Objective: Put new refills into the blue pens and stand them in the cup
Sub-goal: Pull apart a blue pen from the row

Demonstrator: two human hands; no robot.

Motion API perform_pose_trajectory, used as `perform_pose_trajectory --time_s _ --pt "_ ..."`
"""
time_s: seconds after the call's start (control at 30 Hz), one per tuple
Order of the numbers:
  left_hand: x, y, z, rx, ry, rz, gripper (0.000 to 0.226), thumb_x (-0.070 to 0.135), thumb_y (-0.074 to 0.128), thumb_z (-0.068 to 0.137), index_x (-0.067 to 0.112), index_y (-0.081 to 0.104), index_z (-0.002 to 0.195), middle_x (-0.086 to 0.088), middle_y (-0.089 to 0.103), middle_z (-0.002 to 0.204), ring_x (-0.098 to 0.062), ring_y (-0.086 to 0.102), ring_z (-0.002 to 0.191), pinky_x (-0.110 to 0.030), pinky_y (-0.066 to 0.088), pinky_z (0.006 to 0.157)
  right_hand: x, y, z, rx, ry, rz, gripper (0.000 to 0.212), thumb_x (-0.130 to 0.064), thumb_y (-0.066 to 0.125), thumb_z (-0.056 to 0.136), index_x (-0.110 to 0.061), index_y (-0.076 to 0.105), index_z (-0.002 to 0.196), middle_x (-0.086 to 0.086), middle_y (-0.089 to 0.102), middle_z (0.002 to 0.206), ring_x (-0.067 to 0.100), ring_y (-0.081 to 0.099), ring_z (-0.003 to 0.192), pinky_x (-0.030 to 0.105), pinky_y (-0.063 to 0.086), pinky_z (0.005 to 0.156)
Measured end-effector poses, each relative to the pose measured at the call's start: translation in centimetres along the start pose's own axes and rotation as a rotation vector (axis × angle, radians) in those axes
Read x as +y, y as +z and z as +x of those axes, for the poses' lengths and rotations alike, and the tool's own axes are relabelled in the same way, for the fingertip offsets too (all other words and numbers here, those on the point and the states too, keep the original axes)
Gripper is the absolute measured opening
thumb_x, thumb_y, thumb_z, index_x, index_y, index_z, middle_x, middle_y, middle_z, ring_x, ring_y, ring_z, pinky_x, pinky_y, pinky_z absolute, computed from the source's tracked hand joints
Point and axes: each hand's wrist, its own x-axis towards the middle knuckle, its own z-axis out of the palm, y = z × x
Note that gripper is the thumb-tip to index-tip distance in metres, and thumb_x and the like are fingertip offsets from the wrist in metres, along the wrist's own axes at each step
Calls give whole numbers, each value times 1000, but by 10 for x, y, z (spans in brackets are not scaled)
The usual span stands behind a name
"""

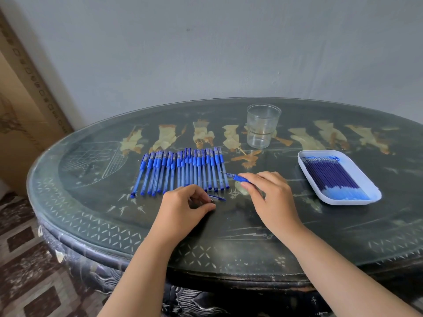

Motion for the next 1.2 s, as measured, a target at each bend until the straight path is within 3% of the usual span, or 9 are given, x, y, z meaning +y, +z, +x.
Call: perform_pose_trajectory --time_s 0.1,0.2,0.3,0.43,0.6,0.77,0.87,1.03,1.2 --pt "5 -3 -1 15 -33 -19 21 26 87 70 24 67 78 14 65 71 3 59 72 -7 44 66 -3 -2 1 20 37 17 31 -34 54 92 -17 76 106 -2 63 84 17 55 81 35 50 74" --pt "16 -5 0 79 -41 -126 22 26 86 71 23 68 81 15 67 75 3 60 76 -9 44 69 -13 -8 8 66 89 52 22 -30 65 89 -17 77 102 -6 57 85 11 53 81 20 43 77" --pt "30 1 3 24 -60 -319 29 31 87 66 25 69 88 16 72 88 -3 66 81 -17 52 77 -33 -19 23 38 285 314 13 -13 76 84 -20 77 95 -13 64 79 1 58 74 7 41 71" --pt "43 13 4 -52 -88 -466 32 30 86 65 27 68 92 7 74 89 -11 71 85 -24 55 82 -50 -27 31 -62 463 606 12 -14 75 84 -24 76 92 -10 74 86 3 66 79 14 48 74" --pt "44 15 7 -47 -110 -463 22 15 82 75 27 69 88 6 74 83 -13 71 81 -27 57 79 -56 -30 32 -123 599 684 13 -23 74 85 -21 76 98 -5 73 80 5 62 67 27 53 71" --pt "42 10 9 -46 -100 -455 21 14 82 74 27 70 87 7 75 82 -11 71 79 -23 57 78 -55 -40 46 -60 693 781 16 -28 68 89 -22 74 103 -2 75 87 8 62 69 26 49 64" --pt "43 9 10 -52 -83 -453 22 12 81 75 27 71 87 9 75 82 -8 70 77 -15 53 72 -56 -42 56 -60 700 793 11 -22 71 87 -18 76 96 -3 75 84 10 60 68 27 48 62" --pt "44 6 11 -45 -65 -447 23 11 82 74 29 71 85 9 75 81 -9 70 77 -15 53 71 -60 -48 67 -35 747 906 16 -17 70 88 -8 73 101 2 71 82 14 57 69 29 47 61" --pt "45 4 9 -49 -67 -435 23 11 82 73 28 72 85 9 75 79 -8 70 74 -13 52 68 -60 -56 76 -70 622 786 5 -22 55 99 -18 58 100 9 75 86 20 60 57 29 50 52"
